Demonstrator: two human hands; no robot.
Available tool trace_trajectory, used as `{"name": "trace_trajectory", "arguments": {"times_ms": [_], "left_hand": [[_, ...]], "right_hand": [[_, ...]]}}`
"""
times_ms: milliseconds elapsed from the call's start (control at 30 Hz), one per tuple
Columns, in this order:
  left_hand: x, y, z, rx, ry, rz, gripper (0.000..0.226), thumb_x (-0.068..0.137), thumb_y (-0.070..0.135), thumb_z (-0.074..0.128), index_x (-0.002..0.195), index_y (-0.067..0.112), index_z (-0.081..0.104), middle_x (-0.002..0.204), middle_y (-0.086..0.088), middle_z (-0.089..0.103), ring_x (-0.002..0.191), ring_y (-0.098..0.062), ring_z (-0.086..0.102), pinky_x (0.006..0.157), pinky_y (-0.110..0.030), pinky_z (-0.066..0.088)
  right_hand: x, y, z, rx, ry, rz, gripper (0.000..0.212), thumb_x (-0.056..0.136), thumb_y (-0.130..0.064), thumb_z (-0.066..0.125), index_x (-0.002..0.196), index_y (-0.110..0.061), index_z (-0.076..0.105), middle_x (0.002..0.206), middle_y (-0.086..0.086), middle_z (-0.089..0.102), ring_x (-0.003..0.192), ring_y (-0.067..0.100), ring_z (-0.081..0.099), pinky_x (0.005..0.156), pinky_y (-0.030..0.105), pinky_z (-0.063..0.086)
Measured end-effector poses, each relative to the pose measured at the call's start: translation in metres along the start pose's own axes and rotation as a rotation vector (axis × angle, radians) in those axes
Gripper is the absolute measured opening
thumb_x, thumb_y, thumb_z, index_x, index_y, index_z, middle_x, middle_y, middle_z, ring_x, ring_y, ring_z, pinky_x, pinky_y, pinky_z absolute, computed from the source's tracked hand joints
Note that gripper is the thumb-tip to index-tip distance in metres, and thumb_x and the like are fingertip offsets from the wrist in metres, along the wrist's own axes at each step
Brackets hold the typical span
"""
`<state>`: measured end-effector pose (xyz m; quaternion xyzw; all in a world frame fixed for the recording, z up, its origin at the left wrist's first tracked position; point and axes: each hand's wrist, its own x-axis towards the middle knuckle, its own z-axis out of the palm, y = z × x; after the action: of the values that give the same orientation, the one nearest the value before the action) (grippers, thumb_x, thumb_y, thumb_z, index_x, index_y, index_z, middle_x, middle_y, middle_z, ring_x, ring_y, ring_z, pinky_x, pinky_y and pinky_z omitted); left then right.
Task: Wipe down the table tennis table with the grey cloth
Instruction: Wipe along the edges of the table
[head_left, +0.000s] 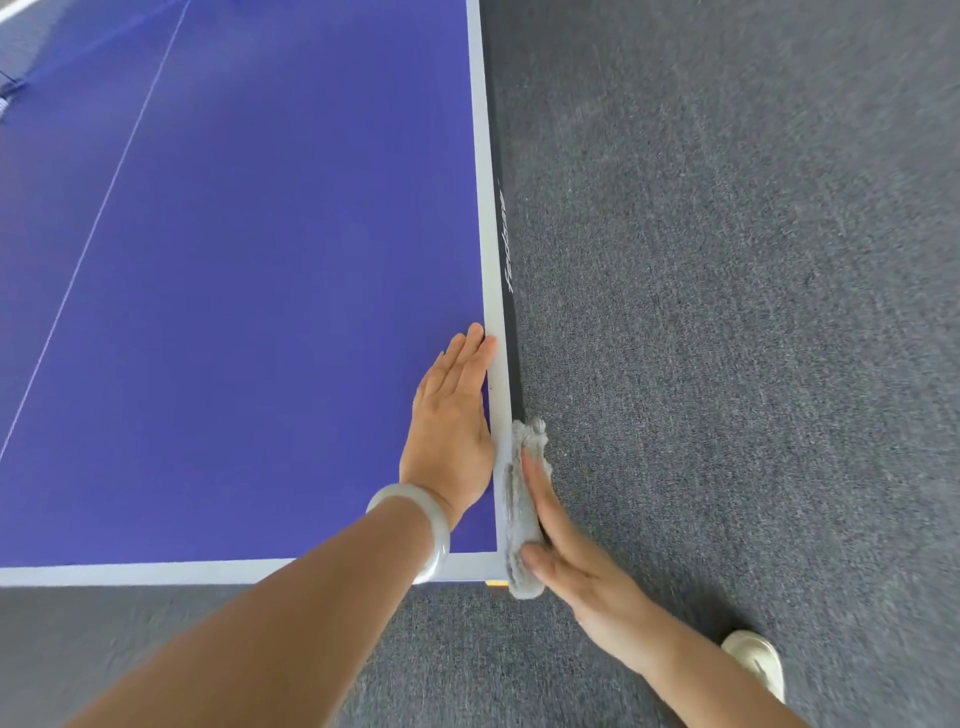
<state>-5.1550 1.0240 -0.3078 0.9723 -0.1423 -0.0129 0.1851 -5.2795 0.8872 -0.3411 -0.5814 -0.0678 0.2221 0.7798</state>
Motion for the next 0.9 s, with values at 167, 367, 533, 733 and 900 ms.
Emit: {"name": "trace_trajectory", "arguments": {"times_ms": [167, 367, 533, 733, 900], "left_hand": [[0.0, -0.001, 0.0, 0.004, 0.003, 0.016, 0.065, 0.092, -0.005, 0.029, 0.154, 0.016, 0.03, 0.162, 0.005, 0.021, 0.151, -0.011, 0.014, 0.124, -0.032, 0.011], [0.0, -0.002, 0.002, -0.001, 0.017, 0.017, 0.069, 0.089, -0.006, 0.027, 0.154, 0.017, 0.031, 0.162, 0.005, 0.023, 0.151, -0.011, 0.015, 0.124, -0.034, 0.011], [-0.001, -0.001, 0.002, -0.01, 0.008, 0.02, 0.066, 0.092, -0.006, 0.031, 0.154, 0.017, 0.031, 0.162, 0.005, 0.022, 0.151, -0.011, 0.014, 0.124, -0.036, 0.013], [0.0, -0.001, 0.001, -0.025, 0.009, -0.005, 0.066, 0.093, -0.008, 0.031, 0.154, 0.018, 0.031, 0.162, 0.007, 0.022, 0.151, -0.01, 0.014, 0.124, -0.037, 0.014], [0.0, -0.002, -0.002, -0.052, -0.029, 0.013, 0.057, 0.097, 0.011, 0.03, 0.153, 0.018, 0.032, 0.162, 0.006, 0.021, 0.152, -0.01, 0.014, 0.123, -0.036, 0.015]], "right_hand": [[0.021, -0.008, 0.003, -0.079, 0.077, -0.042, 0.066, 0.107, -0.019, 0.035, 0.155, -0.027, -0.009, 0.162, -0.019, -0.017, 0.149, -0.004, -0.011, 0.125, 0.031, -0.003], [0.002, 0.021, 0.009, -0.218, 0.086, -0.13, 0.065, 0.106, -0.028, 0.035, 0.155, -0.03, -0.008, 0.164, -0.018, -0.014, 0.152, 0.007, -0.013, 0.126, 0.044, -0.003], [0.052, -0.012, -0.006, -0.013, 0.172, -0.066, 0.06, 0.107, -0.024, 0.028, 0.157, -0.023, -0.005, 0.164, -0.02, -0.005, 0.149, -0.006, -0.003, 0.126, 0.036, 0.003], [0.023, 0.001, 0.013, -0.029, 0.186, -0.087, 0.058, 0.106, -0.029, 0.032, 0.155, -0.032, 0.003, 0.163, -0.028, -0.001, 0.149, -0.005, -0.003, 0.125, 0.031, 0.002], [0.075, -0.024, -0.017, 0.009, 0.173, -0.009, 0.057, 0.107, -0.041, 0.027, 0.155, -0.043, -0.003, 0.164, -0.022, 0.007, 0.138, -0.006, 0.032, 0.112, 0.021, 0.032]]}}
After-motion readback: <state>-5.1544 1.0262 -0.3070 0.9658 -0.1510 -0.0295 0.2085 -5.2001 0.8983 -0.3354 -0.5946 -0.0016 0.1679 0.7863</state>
